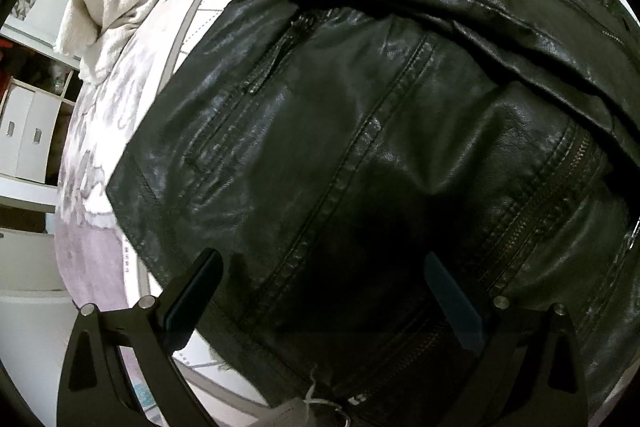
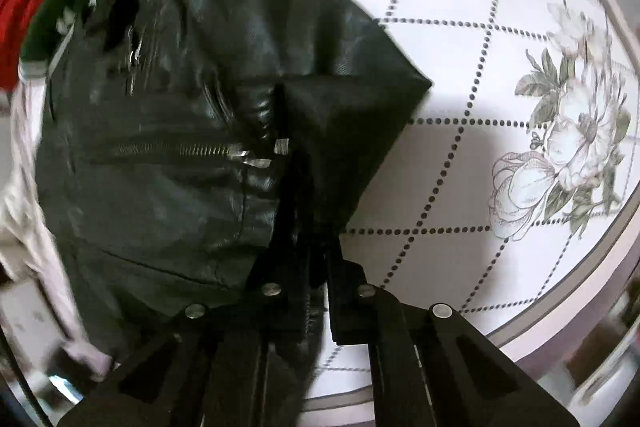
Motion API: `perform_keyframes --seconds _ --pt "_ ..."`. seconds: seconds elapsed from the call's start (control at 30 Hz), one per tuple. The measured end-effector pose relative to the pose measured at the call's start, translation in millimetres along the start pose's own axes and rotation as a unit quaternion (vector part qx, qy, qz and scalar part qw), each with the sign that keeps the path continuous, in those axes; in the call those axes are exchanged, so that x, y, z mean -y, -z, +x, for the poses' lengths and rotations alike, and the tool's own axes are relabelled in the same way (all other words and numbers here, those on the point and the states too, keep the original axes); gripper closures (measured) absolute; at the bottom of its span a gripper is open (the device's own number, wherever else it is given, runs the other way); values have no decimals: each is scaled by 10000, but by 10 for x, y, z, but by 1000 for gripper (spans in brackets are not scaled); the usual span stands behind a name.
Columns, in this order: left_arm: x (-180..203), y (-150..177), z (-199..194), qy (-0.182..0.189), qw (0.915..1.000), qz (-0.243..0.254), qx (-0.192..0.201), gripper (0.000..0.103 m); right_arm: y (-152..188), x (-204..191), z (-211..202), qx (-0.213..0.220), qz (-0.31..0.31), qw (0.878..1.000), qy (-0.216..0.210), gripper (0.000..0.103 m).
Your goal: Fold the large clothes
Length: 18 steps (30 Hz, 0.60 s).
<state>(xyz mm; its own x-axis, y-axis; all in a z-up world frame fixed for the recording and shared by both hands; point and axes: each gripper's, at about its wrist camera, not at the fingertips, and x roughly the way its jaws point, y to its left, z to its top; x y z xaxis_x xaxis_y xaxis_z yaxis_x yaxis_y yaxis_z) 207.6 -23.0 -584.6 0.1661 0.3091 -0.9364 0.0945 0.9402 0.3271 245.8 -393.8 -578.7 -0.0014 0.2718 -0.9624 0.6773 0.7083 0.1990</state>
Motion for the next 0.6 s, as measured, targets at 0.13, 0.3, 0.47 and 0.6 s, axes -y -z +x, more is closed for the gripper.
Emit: perform_keyframes --seconds 0.13,0.3,0.47,0.6 --pt "6 3 -325 -3 9997 -9 249 0 -123 44 -358 0 -91 9991 -413 57" --pt "397 260 -951 120 9955 600 726 0 -150 300 -536 96 -287 9995 -117 32" --pt "1267 769 -1271 -49 9803 1799 818 0 -106 838 -436 -321 -180 9993 -85 32" --pt "1881 1101 -1081 -694 9640 2490 627 0 -124 1056 -484 -428 -442 9981 -14 32"
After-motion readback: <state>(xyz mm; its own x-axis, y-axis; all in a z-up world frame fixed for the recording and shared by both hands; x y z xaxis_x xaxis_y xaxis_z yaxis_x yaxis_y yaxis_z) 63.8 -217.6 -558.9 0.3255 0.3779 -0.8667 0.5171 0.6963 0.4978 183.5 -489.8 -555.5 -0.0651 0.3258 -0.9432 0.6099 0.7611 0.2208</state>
